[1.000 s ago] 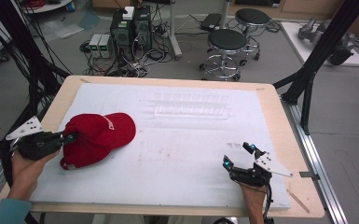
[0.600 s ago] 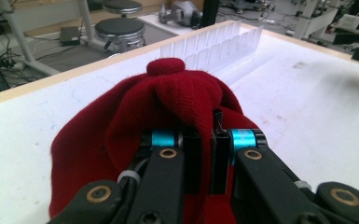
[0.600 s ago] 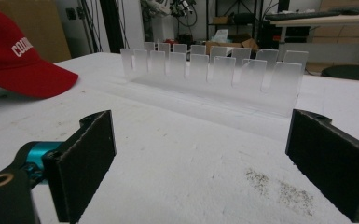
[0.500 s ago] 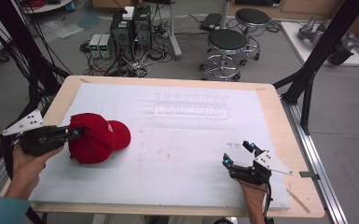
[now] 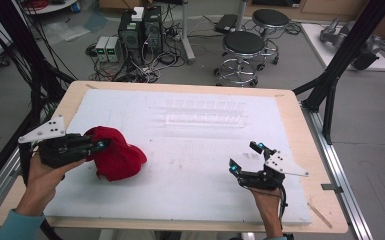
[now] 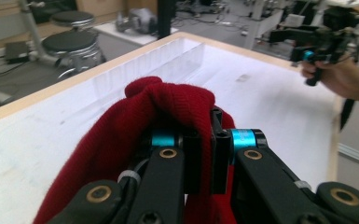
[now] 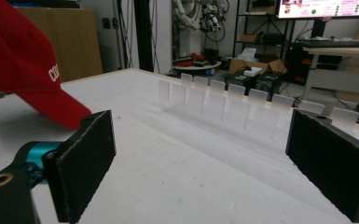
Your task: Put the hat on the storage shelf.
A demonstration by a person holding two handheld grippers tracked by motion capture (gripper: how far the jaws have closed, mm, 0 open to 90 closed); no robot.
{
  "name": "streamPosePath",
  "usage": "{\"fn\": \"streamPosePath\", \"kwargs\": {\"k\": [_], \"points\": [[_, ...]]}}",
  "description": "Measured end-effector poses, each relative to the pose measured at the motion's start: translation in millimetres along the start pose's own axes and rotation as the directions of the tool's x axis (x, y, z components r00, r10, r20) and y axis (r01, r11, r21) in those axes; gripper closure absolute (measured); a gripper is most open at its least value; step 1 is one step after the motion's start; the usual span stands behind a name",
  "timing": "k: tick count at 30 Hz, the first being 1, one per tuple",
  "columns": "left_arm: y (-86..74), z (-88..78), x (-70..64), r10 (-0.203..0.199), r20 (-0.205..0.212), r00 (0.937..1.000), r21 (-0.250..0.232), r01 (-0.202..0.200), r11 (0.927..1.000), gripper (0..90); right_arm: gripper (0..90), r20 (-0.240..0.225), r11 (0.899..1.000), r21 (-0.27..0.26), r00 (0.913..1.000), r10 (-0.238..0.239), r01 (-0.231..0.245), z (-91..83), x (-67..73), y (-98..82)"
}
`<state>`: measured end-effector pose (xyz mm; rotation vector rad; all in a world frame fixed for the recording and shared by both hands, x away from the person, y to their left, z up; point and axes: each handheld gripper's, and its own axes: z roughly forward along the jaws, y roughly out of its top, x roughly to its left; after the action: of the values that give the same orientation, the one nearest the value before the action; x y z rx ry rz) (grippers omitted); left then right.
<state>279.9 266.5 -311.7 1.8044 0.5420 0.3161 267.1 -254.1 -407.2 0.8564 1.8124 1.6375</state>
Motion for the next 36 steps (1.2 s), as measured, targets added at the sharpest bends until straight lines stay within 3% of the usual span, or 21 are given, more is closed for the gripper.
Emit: {"fn": "streamPosePath", "kwargs": {"k": [6,13,16,18,20,21,22,25,32,36], "points": [[19.8,11.3,-18.1,0.041,0.086,0.9954,-0.012,-0.040,0.9991,87.4,7.2,-0.038,1.000,-0.019,0.9993,-0.003,0.002,8.4,7.3,7.6],[33.7,27.3,-33.4,0.055,0.142,0.9884,-0.007,-0.055,0.9985,87.4,7.2,-0.093,1.000,-0.026,0.9957,-0.005,0.003,16.2,15.3,15.4],[38.3,37.7,-41.5,0.075,0.190,0.9789,0.005,-0.078,0.9970,87.4,7.2,-0.132,0.999,-0.035,0.9912,0.000,-0.005,21.9,18.9,20.3],[38.9,40.0,-43.1,0.077,0.200,0.9768,0.005,-0.079,0.9969,87.4,7.2,-0.160,0.999,-0.032,0.9871,-0.004,-0.001,26.7,21.9,23.6],[40.0,45.6,-46.7,0.078,0.236,0.9687,0.006,-0.082,0.9966,87.4,7.2,-0.187,1.000,-0.026,0.9823,-0.010,0.006,31.6,26.1,26.8],[40.0,45.6,-46.7,0.078,0.236,0.9687,0.006,-0.082,0.9966,87.4,7.2,-0.187,1.000,-0.026,0.9823,-0.010,0.006,31.6,26.1,26.8],[40.4,48.5,-49.3,0.081,0.256,0.9633,0.009,-0.087,0.9962,87.4,7.2,-0.220,1.000,-0.020,0.9754,-0.019,0.014,37.3,30.6,29.7],[40.9,52.2,-53.0,0.090,0.283,0.9547,0.016,-0.099,0.9950,87.4,7.2,-0.275,1.000,-0.009,0.9610,-0.024,0.022,46.6,38.8,33.8],[41.2,58.7,-57.8,0.106,0.315,0.9433,0.033,-0.123,0.9919,87.5,7.2,-0.422,0.998,0.025,0.9056,-0.045,0.062,72.3,62.2,41.4],[41.1,62.3,-59.4,0.109,0.320,0.9411,0.036,-0.127,0.9912,87.5,7.2,-0.467,0.996,0.034,0.8823,-0.059,0.085,84.4,74.6,44.9]]}}
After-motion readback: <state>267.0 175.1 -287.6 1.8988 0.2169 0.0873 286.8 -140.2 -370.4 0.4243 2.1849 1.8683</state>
